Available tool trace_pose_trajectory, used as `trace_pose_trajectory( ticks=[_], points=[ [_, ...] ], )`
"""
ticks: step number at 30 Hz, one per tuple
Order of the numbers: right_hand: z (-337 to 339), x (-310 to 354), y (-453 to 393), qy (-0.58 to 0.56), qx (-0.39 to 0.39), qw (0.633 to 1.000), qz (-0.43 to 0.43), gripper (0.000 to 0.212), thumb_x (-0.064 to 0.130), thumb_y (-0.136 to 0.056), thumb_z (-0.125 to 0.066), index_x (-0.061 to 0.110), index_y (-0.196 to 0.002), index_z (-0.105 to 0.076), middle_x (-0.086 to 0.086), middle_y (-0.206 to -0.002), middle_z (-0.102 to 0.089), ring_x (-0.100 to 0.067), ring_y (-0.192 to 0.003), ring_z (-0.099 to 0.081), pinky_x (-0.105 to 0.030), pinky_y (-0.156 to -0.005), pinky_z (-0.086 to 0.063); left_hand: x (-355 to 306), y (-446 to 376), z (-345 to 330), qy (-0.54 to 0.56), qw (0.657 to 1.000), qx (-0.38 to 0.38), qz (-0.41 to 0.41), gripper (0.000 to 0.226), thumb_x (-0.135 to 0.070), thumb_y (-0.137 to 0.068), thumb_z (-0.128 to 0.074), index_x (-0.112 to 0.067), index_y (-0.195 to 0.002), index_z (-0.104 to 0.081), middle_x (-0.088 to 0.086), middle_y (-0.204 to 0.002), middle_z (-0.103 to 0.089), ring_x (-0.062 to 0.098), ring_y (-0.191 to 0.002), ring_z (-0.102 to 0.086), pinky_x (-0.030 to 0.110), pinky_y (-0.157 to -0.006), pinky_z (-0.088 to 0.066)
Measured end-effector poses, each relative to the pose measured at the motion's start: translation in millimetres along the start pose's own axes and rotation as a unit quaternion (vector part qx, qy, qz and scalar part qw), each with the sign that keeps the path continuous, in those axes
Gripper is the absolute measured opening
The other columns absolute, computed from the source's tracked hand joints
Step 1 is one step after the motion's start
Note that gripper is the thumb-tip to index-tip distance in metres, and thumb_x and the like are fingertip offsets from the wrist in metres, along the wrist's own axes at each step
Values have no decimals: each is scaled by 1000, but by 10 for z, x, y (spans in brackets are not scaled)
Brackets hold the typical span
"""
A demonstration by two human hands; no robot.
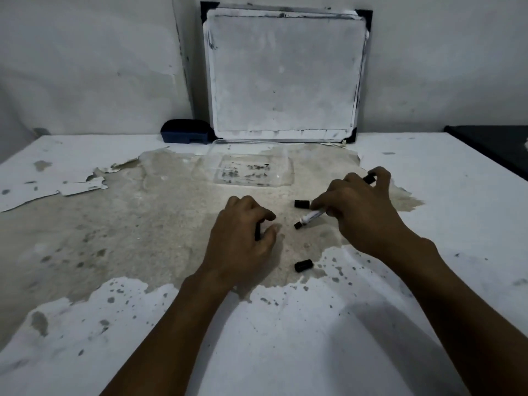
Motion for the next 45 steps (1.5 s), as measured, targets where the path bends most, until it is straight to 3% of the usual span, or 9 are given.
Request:
trace_pose_trajectory(
  ticks=[3, 7, 16, 19, 24, 29, 34, 39, 45],
  points=[
    [3, -28, 56, -45, -7, 999, -24, 42, -1, -81, -63, 37, -98, -71, 7, -88, -68, -18, -91, -54, -40, -85, -14, -93, -35, -55, -16, 1000, 19, -4, 32, -33, -77, -63, -16, -102, -74, -2, -89, -60, 18, -90, -48, 35, -72, -42],
    [23, -69, 128, -134, -12, 990, -49, 38, 2, -85, -61, 37, -97, -71, 5, -86, -68, -20, -90, -55, -39, -82, -16, -283, -182, -157, -78, 994, 67, -35, 28, -36, -83, -61, -22, -103, -74, -1, -97, -64, 22, -98, -46, 32, -73, -30],
    [-46, -250, 166, -217, -64, 969, -94, 31, 8, -86, -63, 33, -102, -69, 5, -94, -70, -21, -99, -58, -30, -82, -12, -327, -463, -13, -138, 985, 63, -82, 21, -33, -86, -63, -21, -100, -75, -2, -99, -65, 21, -104, -45, 36, -85, -33],
    [-125, -356, 133, -279, -77, 947, -137, 28, 12, -87, -61, 33, -104, -67, 4, -97, -72, -21, -98, -62, -53, -102, -27, -207, -653, 210, -173, 979, 72, -84, 21, -33, -85, -65, -19, -99, -74, 0, -102, -64, 22, -105, -45, 36, -85, -32],
    [-282, -286, 166, -366, -118, 909, -159, 27, 13, -88, -60, 29, -109, -67, 3, -99, -74, -20, -91, -67, -59, -88, -45, 116, -1025, 441, -178, 983, 41, -32, 18, -29, -85, -69, -16, -95, -76, 7, -92, -66, 28, -98, -50, 37, -75, -34],
    [-356, -114, 197, -387, -122, 902, -150, 26, 22, -89, -55, 31, -111, -65, 4, -103, -71, -18, -96, -65, -58, -92, -43, 328, -1541, 217, -200, 973, 117, -2, 19, -28, -86, -67, -14, -97, -75, 7, -96, -68, 27, -100, -56, 36, -75, -42],
    [-306, -100, 203, -349, -139, 915, -147, 29, 25, -86, -52, 31, -111, -65, 10, -97, -68, -11, -87, -62, -39, -84, -28, 473, -1750, -169, -252, 929, 269, 37, 17, -18, -81, -71, -9, -95, -73, 11, -95, -69, 27, -86, -65, 26, -52, -41],
    [-294, -141, 192, -342, -142, 917, -148, 29, 24, -86, -52, 33, -111, -64, 15, -91, -64, -8, -84, -60, -28, -76, -20, 600, -1802, -395, -267, 911, 313, 34, 13, -10, -81, -65, -7, -92, -71, 11, -98, -70, 28, -88, -67, 36, -65, -54],
    [-276, -199, 182, -355, -154, 908, -159, 28, 15, -88, -61, 30, -112, -64, 9, -96, -68, -12, -85, -63, -49, -85, -36, 614, -1851, -430, -278, 903, 328, 27, 9, -12, -80, -66, -9, -88, -63, 13, -102, -68, 29, -89, -66, 39, -72, -58]
  ],
)
Point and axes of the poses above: each hand's wrist, its own y-axis away from the middle knuckle, its own z-axis out of the back of the hand, x = y × z, the point moved 5 cm from there along -y, towards the middle knuckle
